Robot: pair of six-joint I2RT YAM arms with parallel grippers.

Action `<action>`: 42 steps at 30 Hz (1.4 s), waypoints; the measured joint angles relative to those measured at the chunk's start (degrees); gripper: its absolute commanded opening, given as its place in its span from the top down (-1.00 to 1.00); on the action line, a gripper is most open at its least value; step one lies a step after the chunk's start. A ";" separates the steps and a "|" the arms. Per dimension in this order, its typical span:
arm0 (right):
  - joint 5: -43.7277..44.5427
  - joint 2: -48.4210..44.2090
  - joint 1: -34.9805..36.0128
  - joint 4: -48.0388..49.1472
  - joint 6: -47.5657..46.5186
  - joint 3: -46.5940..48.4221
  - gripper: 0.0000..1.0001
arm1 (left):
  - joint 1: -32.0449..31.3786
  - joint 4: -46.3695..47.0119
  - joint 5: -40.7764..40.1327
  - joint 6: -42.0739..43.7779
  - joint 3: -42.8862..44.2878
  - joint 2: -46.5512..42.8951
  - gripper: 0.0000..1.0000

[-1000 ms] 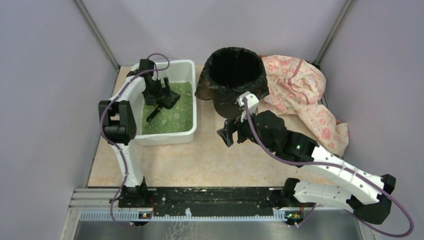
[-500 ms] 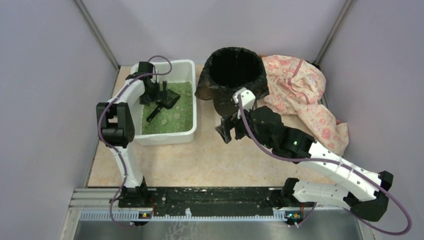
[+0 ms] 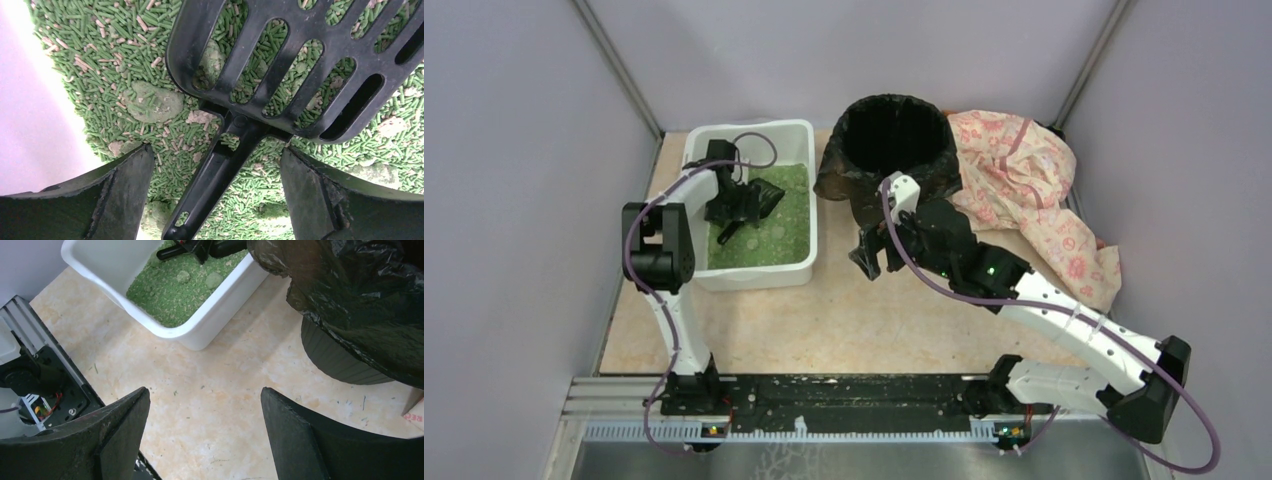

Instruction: Clean the litter box

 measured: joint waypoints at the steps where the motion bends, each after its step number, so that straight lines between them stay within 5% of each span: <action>1: -0.33 0.00 -0.22 0.26 -0.07 0.00 -0.64 | 0.00 -0.15 -0.07 0.11 0.63 0.92 -0.69; 3: -1.20 0.00 -0.98 1.33 -0.42 -0.15 -0.64 | 0.00 -0.61 -0.66 0.37 1.29 1.33 -0.42; 6: -3.17 0.13 -2.67 2.01 -0.57 -0.28 -0.64 | -0.02 -1.44 -0.79 0.59 2.54 2.29 0.39; 9: -4.50 0.46 -4.02 2.32 -0.87 -0.28 -0.64 | -0.28 -1.64 -0.79 0.79 2.89 2.58 0.99; 23: -8.09 2.23 -4.68 4.37 -0.22 -0.28 -0.64 | -1.05 -2.89 3.91 -1.33 2.10 0.13 1.00; 33: -10.14 7.93 -4.68 5.95 0.42 1.05 -0.60 | -1.68 -4.24 6.05 -4.96 2.49 -11.39 1.00; 42: -11.50 17.07 -3.08 4.79 -0.74 17.99 -0.59 | -1.68 1.57 13.86 -8.17 -9.46 -23.80 1.00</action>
